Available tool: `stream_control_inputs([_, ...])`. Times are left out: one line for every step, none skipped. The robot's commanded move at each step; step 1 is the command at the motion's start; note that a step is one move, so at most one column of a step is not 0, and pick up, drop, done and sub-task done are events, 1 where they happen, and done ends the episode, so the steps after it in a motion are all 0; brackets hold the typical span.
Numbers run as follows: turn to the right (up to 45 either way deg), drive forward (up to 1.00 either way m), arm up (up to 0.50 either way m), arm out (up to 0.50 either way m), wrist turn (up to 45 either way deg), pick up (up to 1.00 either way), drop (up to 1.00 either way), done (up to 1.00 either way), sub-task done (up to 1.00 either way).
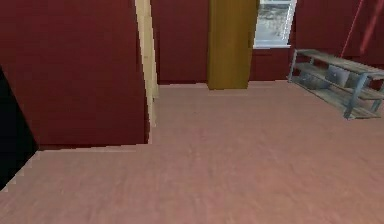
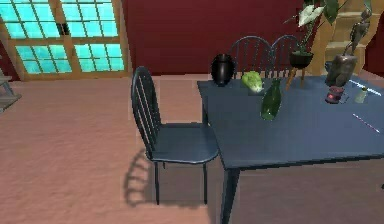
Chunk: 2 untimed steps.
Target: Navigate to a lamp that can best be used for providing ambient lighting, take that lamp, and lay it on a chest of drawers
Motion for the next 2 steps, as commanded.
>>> stream_control_inputs([3.0,0.00,0.00,0.00,0.0,0.00,0.00,0.00,0.00])
stream_control_inputs([0.0,1.00,0.00,0.00,0.0,0.00,0.00,0.00,0.00])
